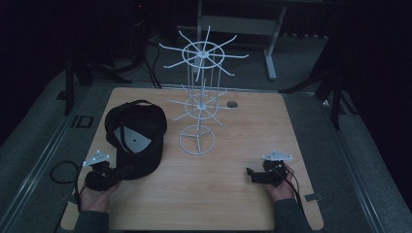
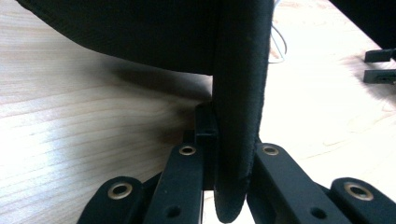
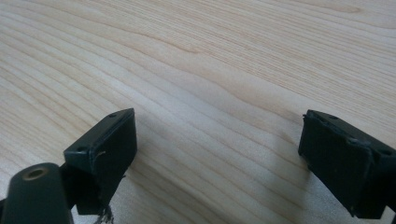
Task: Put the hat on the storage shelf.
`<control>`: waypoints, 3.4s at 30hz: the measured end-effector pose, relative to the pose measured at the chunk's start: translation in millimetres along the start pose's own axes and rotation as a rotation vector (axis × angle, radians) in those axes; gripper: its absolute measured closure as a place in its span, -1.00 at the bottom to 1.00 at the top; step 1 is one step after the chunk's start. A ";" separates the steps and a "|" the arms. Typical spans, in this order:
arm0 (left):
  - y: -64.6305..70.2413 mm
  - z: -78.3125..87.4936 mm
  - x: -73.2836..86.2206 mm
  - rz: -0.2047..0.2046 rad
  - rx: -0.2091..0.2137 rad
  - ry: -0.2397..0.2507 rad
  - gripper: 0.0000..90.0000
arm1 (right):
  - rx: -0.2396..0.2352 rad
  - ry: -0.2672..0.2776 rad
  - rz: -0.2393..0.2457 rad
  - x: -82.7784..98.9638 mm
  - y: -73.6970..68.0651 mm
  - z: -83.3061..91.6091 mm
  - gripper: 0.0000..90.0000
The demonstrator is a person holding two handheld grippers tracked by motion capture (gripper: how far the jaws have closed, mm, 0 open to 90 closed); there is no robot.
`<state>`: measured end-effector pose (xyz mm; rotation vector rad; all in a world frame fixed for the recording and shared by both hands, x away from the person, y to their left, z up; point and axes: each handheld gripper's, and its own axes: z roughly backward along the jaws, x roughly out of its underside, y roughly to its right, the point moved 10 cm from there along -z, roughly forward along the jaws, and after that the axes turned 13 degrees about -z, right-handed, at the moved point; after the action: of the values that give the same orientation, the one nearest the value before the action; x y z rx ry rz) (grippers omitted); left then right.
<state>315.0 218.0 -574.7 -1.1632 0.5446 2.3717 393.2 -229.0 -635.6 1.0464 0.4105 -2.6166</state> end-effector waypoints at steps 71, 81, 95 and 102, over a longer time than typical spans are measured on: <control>2.8 20.9 -43.3 -0.080 -0.162 0.096 0.93 | 0.000 0.000 0.000 0.0 0.0 0.0 -0.75; 2.2 21.7 -49.5 -0.083 -0.172 0.107 0.93 | 0.000 0.000 0.000 0.0 0.0 0.0 -0.75; 0.8 28.1 -62.4 -0.092 -0.190 0.133 0.93 | 0.000 0.000 0.000 0.0 0.0 0.0 -0.75; 0.0 30.3 -67.6 -0.097 -0.198 0.141 0.93 | 0.000 0.001 0.001 -0.1 0.1 -0.1 -0.75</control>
<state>332.8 219.5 -502.9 -1.4187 0.2946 2.3138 393.4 -229.1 -635.5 1.0478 0.4097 -2.6154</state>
